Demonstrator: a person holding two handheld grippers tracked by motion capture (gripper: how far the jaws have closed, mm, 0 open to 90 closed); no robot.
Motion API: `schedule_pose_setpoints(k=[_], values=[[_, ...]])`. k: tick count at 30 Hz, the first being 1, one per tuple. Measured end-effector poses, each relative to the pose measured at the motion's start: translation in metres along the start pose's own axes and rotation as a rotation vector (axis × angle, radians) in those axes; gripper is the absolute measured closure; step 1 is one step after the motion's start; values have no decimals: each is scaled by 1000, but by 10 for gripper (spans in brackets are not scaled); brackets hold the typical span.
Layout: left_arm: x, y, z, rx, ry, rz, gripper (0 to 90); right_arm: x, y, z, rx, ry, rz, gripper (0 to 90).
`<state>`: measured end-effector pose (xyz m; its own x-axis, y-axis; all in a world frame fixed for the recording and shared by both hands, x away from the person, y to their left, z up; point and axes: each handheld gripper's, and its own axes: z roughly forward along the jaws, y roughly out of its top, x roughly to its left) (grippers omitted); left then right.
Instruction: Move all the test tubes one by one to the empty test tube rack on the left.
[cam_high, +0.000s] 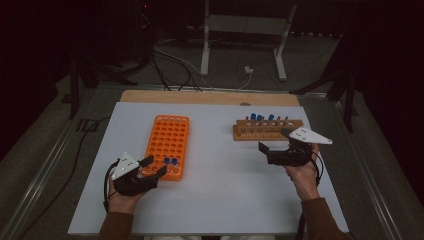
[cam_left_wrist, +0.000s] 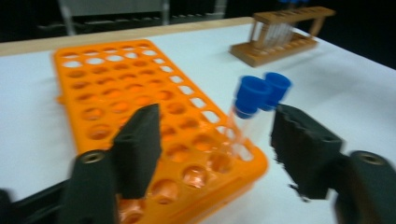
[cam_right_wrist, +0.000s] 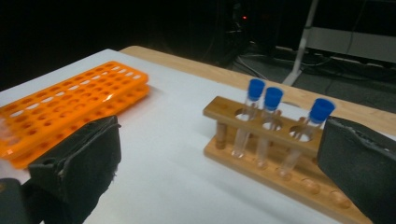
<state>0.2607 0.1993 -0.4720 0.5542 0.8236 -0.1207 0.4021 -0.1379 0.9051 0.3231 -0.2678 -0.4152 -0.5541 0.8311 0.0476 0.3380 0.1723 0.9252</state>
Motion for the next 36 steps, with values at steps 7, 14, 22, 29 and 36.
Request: schedule_pose_setpoints(k=[7,14,22,29,36], values=[[5,2,-6,-38,71,-37,97,-10,10,9,14,-15,2,5],[8,2,-8,-46,88,-49,6,-25,11,18,11,-77,14,31],[8,1,-7,-40,100,-44,6,-43,5,34,4,-67,97,51],[8,0,-5,-34,104,-50,6,-53,0,50,48,-111,91,110],[8,0,-5,-32,106,-54,7,-62,-10,70,100,-183,107,348]])
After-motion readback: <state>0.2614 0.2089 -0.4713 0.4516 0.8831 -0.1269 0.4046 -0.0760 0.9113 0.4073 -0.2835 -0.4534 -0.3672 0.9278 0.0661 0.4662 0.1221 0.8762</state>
